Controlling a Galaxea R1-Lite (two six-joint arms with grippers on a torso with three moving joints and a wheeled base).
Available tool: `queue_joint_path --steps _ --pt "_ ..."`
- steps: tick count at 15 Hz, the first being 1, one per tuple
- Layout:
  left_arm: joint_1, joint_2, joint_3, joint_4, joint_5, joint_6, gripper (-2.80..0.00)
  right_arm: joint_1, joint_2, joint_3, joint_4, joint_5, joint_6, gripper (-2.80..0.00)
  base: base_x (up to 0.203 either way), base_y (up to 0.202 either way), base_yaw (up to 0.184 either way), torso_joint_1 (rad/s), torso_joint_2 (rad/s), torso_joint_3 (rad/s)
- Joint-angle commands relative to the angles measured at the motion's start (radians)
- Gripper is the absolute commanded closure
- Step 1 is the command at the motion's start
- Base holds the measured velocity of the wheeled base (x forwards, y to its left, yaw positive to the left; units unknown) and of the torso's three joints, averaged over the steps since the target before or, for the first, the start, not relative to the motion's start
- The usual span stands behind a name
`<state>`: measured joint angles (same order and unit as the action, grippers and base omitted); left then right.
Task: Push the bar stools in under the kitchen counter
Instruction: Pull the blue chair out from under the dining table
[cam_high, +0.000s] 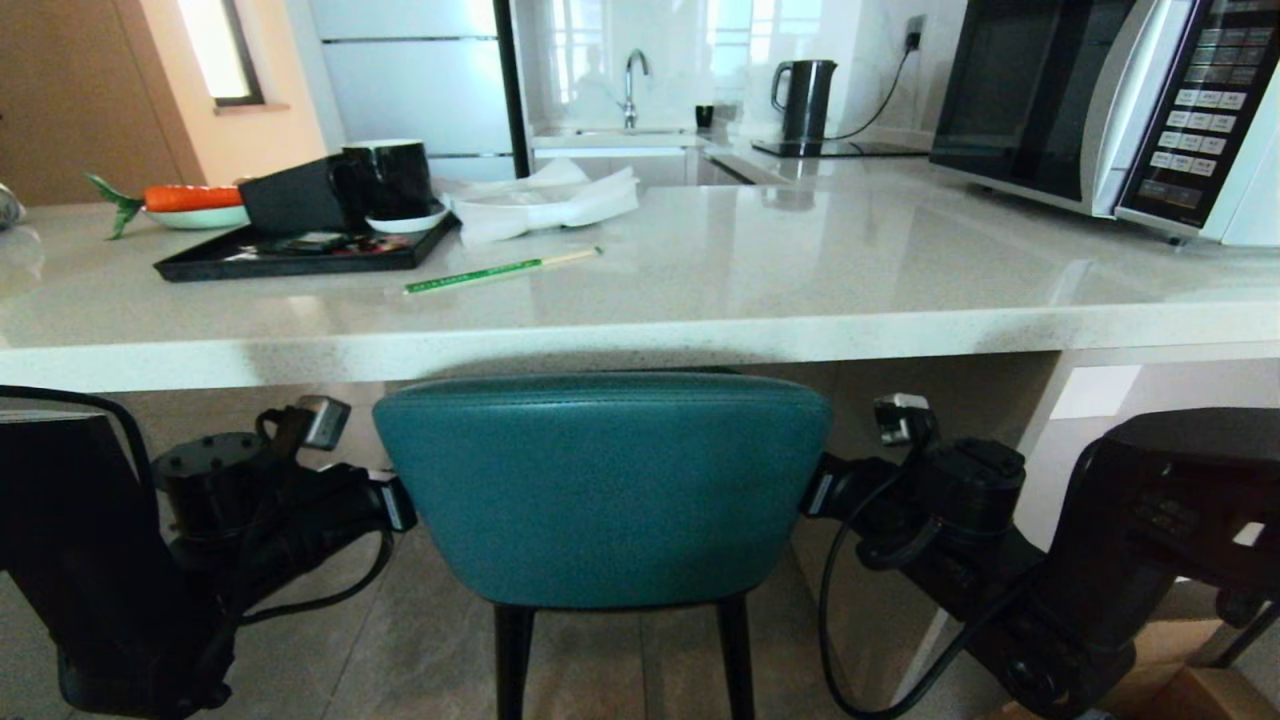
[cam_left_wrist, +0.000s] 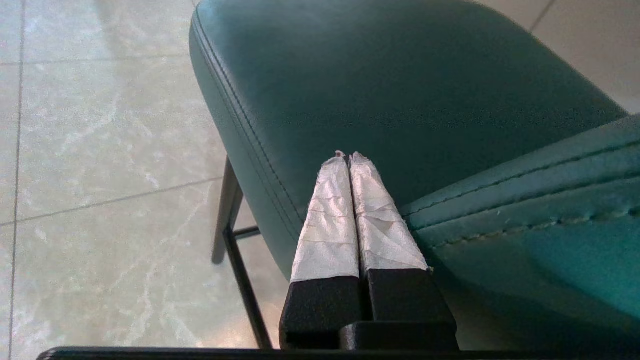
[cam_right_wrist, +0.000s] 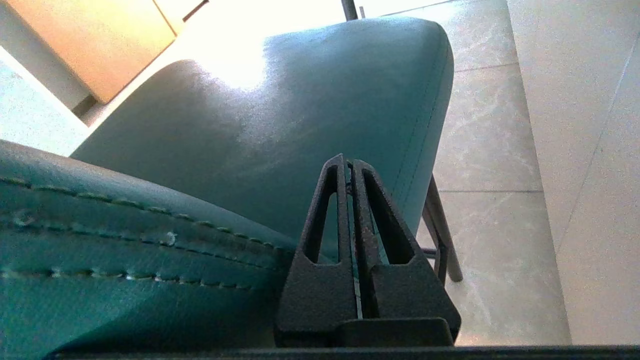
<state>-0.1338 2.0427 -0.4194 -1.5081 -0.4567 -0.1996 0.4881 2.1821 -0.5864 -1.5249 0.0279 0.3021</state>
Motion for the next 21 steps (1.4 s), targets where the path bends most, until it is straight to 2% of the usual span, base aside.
queue_joint_path --steps 1,3,5,7,8,12,17,21 --pt "-0.048 -0.05 0.025 -0.022 -0.023 -0.002 0.0 0.029 -0.017 0.023 -0.005 0.015 0.002 0.0 0.0 0.0 0.0 0.0 0.0 0.0" --pt "-0.077 -0.061 0.042 -0.022 0.0 0.003 0.0 0.037 -0.033 0.036 -0.005 0.012 0.0 0.0 0.0 0.0 0.0 0.0 0.0 0.0" --pt "-0.084 -0.042 0.052 -0.022 0.069 0.014 0.0 0.048 -0.056 0.06 -0.005 0.009 -0.001 0.0 0.0 0.0 0.0 0.0 0.0 0.0" --pt "-0.09 0.019 0.068 -0.022 0.171 0.111 0.0 0.055 -0.06 0.087 -0.005 0.004 -0.003 0.0 0.0 0.0 0.0 0.0 0.0 0.0" --pt "-0.093 0.026 0.094 -0.022 0.192 0.133 0.0 0.061 -0.065 0.092 -0.005 0.001 -0.003 0.0 0.0 0.0 0.0 0.0 0.0 0.0" --pt "-0.14 -0.039 0.178 -0.022 0.193 0.141 0.0 0.083 -0.102 0.111 -0.005 -0.006 -0.001 0.0 0.0 0.0 0.0 0.0 0.0 0.0" --pt "-0.159 -0.053 0.183 -0.022 0.208 0.144 0.0 0.083 -0.101 0.115 -0.005 -0.017 -0.001 0.0 -0.011 0.0 -0.001 0.001 0.0 0.0" --pt "-0.165 -0.053 0.177 -0.022 0.208 0.143 0.0 0.083 -0.098 0.109 -0.005 -0.017 -0.001 0.0 -0.181 0.0 -0.002 0.002 0.0 0.002"
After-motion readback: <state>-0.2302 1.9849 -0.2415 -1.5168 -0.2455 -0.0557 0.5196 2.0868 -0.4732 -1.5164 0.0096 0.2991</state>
